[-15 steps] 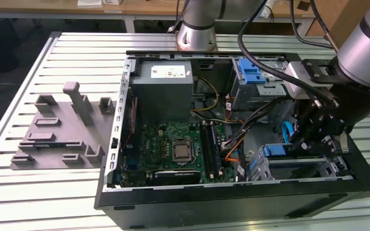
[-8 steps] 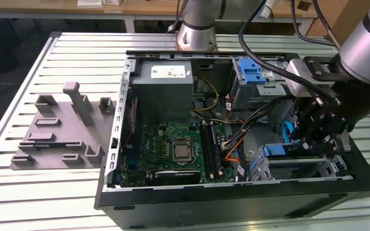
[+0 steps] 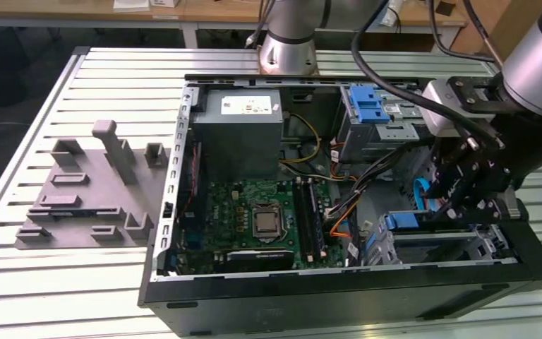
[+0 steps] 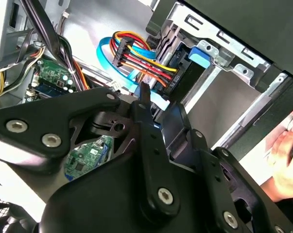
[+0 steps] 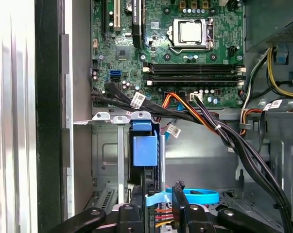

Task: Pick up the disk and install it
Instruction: 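Insert the second disk wire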

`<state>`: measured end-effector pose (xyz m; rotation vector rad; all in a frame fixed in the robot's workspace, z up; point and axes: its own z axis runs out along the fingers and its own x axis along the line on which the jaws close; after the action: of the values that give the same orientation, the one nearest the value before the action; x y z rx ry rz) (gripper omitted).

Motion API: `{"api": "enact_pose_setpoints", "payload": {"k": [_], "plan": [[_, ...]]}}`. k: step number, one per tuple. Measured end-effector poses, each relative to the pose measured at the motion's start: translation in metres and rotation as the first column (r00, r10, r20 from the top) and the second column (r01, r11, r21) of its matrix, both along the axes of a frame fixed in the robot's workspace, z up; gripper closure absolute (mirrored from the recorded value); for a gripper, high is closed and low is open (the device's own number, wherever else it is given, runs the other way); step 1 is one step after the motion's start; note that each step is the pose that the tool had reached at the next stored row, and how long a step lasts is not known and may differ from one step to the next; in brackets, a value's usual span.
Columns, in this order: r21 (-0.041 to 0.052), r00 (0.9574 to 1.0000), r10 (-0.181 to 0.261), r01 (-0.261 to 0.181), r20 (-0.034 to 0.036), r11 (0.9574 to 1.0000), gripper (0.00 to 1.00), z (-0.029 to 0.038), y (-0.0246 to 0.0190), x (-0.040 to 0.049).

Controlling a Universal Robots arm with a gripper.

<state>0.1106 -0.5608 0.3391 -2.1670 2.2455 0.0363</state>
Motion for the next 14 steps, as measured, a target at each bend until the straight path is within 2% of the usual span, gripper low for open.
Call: {"api": "enact_pose_setpoints", "payload": {"k": [8, 9, 10, 11, 12, 14], "plan": [[0.0016, 1.0000, 0.000, 0.000, 0.0000, 1.0000, 0.64, 0.0129, 0.0000, 0.0000], [0.0019, 1.0000, 0.000, 0.000, 0.0000, 1.0000, 0.69, 0.0130, 0.0000, 0.0000], [0.0020, 1.0000, 0.000, 0.000, -0.0001, 1.0000, 0.69, 0.0130, 0.0000, 0.0000], [0.0021, 1.0000, 0.000, 0.000, 0.0000, 1.0000, 0.76, 0.0130, 0.0000, 0.0000], [0.0019, 1.0000, 0.000, 0.000, -0.0001, 1.0000, 0.76, 0.0132, 0.0000, 0.0000], [0.0018, 1.0000, 0.000, 0.000, 0.0000, 1.0000, 0.87, 0.0134, 0.0000, 0.0000]]}}
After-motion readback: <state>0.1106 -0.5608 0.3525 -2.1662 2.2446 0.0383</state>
